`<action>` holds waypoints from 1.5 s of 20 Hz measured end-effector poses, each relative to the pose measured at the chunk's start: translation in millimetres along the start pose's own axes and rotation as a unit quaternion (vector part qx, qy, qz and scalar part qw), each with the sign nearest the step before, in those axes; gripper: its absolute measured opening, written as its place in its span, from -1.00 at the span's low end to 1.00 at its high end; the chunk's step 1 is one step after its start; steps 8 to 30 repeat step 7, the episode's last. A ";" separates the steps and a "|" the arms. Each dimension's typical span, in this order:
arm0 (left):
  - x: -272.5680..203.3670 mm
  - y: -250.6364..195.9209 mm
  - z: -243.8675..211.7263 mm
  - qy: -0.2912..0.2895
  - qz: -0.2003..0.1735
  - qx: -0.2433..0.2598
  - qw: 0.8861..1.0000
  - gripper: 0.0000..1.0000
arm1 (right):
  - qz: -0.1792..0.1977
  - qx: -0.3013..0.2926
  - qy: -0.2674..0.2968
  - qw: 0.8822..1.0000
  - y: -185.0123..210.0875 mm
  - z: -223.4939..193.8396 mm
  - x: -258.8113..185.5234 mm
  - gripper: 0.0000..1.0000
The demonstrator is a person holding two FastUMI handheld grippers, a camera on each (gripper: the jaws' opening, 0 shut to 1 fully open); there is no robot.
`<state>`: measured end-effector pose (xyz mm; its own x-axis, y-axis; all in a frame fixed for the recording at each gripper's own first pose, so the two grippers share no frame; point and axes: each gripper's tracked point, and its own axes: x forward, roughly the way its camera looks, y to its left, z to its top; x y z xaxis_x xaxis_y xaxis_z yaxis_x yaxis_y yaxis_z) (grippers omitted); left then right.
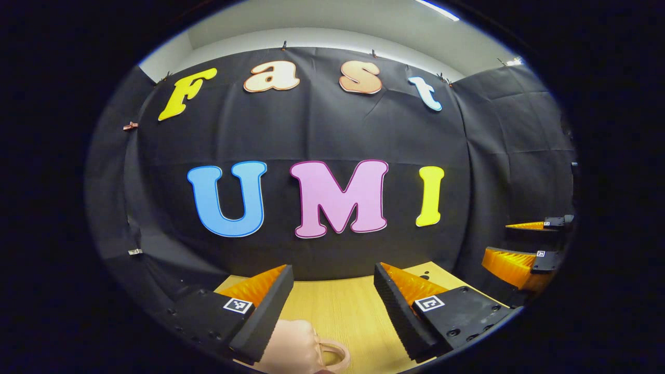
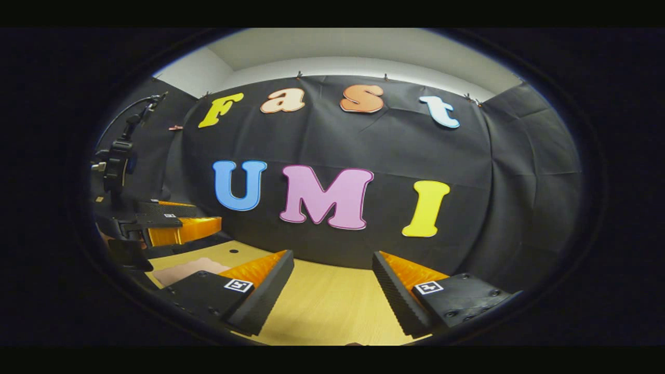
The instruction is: First open the suitcase, pack the skin care products into it, and then close the suitcase.
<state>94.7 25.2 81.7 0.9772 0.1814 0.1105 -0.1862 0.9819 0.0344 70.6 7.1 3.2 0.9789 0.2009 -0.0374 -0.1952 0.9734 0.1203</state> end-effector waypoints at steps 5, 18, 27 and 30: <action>-3.1 4.2 -6.4 0.014 0.006 -0.024 1.000 0.95 | -0.001 0.005 -0.001 1.000 0.1 2.4 -1.8 0.93; -3.9 7.0 -5.6 0.011 0.011 -0.025 1.000 0.95 | 0.000 0.003 -0.001 1.000 0.7 1.3 -3.9 0.93; -3.9 7.0 -5.6 0.011 0.011 -0.025 1.000 0.95 | 0.000 0.003 -0.001 1.000 0.7 1.3 -3.9 0.93; -3.9 7.0 -5.6 0.011 0.011 -0.025 1.000 0.95 | 0.000 0.003 -0.001 1.000 0.7 1.3 -3.9 0.93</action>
